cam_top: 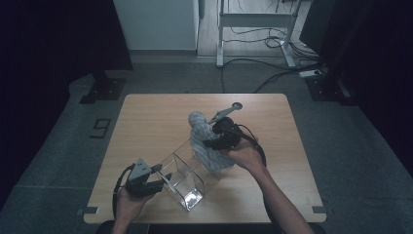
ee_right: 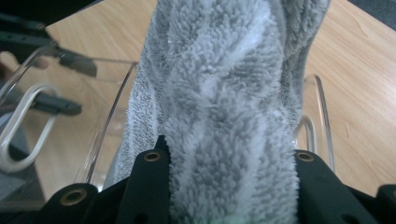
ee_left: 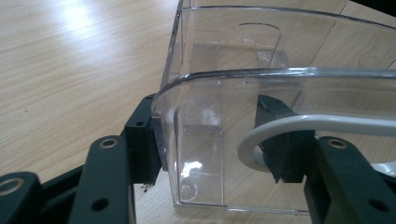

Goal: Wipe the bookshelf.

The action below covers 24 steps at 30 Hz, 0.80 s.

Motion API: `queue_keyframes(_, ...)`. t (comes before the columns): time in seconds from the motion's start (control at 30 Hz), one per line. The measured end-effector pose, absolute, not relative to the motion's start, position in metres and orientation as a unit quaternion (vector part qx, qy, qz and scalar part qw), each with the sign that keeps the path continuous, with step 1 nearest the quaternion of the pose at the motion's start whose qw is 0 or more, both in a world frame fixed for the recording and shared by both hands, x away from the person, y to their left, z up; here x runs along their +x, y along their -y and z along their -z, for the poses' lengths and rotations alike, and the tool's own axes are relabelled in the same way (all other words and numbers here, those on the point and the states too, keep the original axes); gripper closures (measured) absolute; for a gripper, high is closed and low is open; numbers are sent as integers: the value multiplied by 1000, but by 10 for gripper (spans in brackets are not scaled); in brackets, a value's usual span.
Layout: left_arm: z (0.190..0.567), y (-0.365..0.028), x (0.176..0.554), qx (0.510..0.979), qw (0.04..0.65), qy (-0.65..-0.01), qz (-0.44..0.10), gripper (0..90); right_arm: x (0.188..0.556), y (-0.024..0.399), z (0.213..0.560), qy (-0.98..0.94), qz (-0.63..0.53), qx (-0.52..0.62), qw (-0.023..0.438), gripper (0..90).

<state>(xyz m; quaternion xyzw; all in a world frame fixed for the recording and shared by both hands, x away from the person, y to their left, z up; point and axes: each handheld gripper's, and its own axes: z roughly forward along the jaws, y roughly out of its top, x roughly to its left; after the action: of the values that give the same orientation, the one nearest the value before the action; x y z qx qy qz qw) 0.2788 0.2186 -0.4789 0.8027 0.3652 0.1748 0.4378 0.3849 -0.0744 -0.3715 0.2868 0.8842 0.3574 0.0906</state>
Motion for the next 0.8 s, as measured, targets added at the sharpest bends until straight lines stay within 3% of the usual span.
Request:
queue_keyframes(0.4,479,-218,279,802,438,-367,-173,449,408,33,400,-893,-331,290,98,629)
queue_keyframes(0.8,478,-216,279,800,429,-380,-178,459,414,25,419,-900,-311,292,92,648)
